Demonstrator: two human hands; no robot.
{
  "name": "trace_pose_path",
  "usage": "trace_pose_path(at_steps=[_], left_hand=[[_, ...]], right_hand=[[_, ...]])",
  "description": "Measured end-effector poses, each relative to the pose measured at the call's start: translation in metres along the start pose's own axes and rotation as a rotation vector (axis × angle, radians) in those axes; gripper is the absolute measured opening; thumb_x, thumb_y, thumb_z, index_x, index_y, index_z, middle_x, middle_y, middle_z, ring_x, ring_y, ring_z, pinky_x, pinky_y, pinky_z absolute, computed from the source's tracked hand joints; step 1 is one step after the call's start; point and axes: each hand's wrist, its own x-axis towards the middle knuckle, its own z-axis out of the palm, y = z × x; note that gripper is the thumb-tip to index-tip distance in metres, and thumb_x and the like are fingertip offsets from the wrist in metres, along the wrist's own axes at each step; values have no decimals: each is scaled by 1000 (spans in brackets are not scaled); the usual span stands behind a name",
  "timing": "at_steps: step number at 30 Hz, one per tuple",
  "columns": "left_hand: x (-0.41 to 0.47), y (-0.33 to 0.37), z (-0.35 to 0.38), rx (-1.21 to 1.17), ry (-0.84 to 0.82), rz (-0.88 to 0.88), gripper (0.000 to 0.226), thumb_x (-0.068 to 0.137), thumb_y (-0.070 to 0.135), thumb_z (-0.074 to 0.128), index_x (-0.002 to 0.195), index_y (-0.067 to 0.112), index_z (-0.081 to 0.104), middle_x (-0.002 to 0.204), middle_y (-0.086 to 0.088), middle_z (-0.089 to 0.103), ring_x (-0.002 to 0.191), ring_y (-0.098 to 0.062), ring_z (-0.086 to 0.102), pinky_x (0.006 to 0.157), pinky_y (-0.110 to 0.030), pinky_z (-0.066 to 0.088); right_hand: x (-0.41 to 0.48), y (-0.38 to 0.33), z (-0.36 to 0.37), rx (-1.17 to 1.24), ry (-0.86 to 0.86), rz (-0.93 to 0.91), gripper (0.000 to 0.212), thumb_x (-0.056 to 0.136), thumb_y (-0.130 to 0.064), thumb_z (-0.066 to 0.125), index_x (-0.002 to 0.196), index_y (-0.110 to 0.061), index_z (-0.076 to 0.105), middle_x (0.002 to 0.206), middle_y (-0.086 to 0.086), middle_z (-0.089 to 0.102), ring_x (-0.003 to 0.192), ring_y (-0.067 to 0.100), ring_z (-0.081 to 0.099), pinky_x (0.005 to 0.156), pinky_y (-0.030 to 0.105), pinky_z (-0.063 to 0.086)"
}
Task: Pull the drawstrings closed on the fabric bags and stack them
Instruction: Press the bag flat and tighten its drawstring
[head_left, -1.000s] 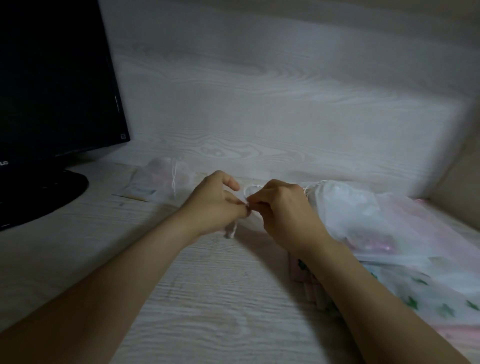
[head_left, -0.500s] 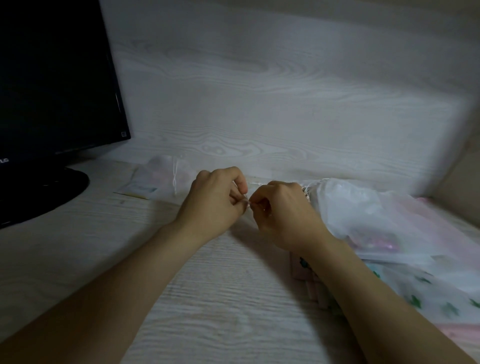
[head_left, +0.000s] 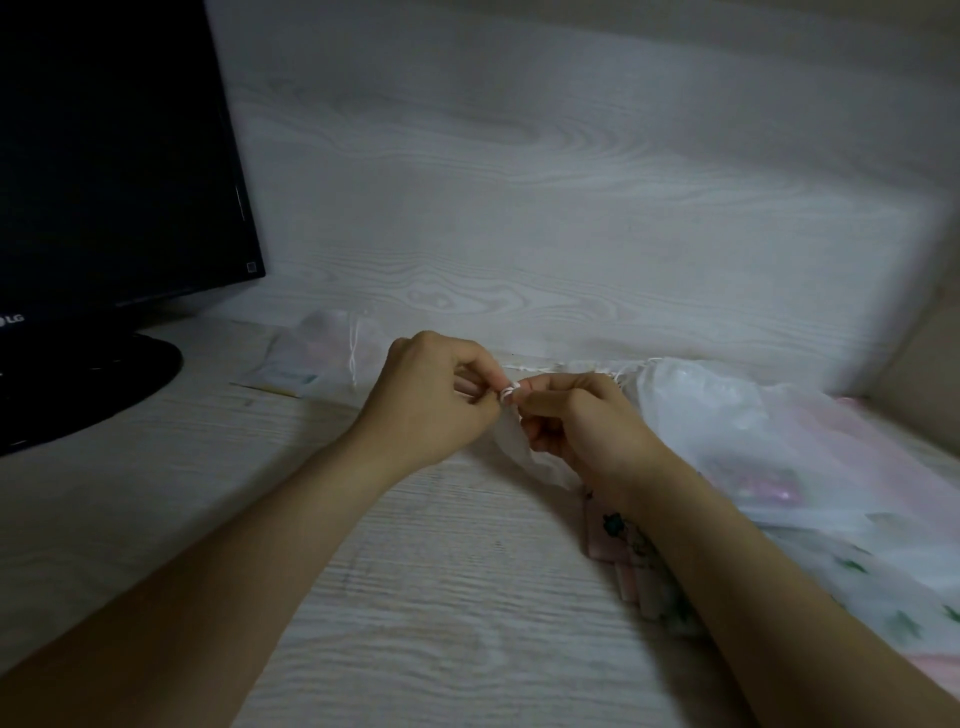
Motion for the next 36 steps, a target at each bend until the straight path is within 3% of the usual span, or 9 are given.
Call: trace_pose_path(at_steps=[9,13,17,20,23,28,30,33,36], left_hand=[[1,-1,0,159,-68,70,8,90,22,79,84,28,77,96,15,70,91,-1,68,86,-26,55],[2,5,-2,63,-224,-185,35,94,40,49,84,11,67,111,2,55,101,-7,56,87,-25,41],[11,7,-12,-114,-45,-402,46,86,46,41,68,11,64,86,-7,75,87,-29,66,90,-44,53],[8,7,-10,-115,-123,-466,61,101,52,42,65,8,64,66,-13,73,64,-24,64,72,-41,56],[4,3,-5,-128,-263,-501,44,108,34,46,71,12,59,61,-7,57,47,-18,48,51,-26,39],[6,-6,-4,-86,-293,-568,23,101,28,53,86,14,64,68,0,41,49,-13,30,48,-24,23],[4,0,-4,-17,-269,-480,31,95,40,59,86,12,68,69,4,56,55,-12,45,52,-26,34],[4,1,-3,-31,-266,-416,35,79,53,61,80,21,75,79,7,75,81,-14,67,80,-39,55],[4,-6,-2,-66,-295,-372,28,89,51,72,83,24,78,86,5,78,90,-14,73,93,-40,58]], right_hand=[[1,3,-2,-1,59,-16,13,94,-5,67,91,1,78,76,13,62,74,22,55,72,36,45],[4,5,-1,-43,109,-59,14,95,-6,68,86,-3,78,70,9,62,69,19,55,69,35,46],[3,4,-3,-31,163,-94,14,97,-8,69,86,-3,76,65,3,61,63,14,54,66,31,46],[2,3,-2,-70,162,-114,12,97,-9,70,88,-4,77,66,1,63,64,12,57,67,30,49],[0,3,1,-113,136,-125,11,96,-7,69,91,-4,79,68,3,65,66,13,58,68,31,50],[-2,1,1,-122,122,-116,11,96,-7,70,91,-3,80,68,4,65,65,13,58,69,32,50],[-3,1,1,-136,120,-111,12,96,-7,69,91,-3,79,66,2,66,64,12,58,67,29,50],[-3,1,2,-149,116,-114,13,97,-6,67,92,-1,78,64,-1,66,63,10,58,65,27,50],[-3,1,0,-147,108,-117,15,98,-6,66,93,0,78,66,1,66,64,10,58,66,26,50]])
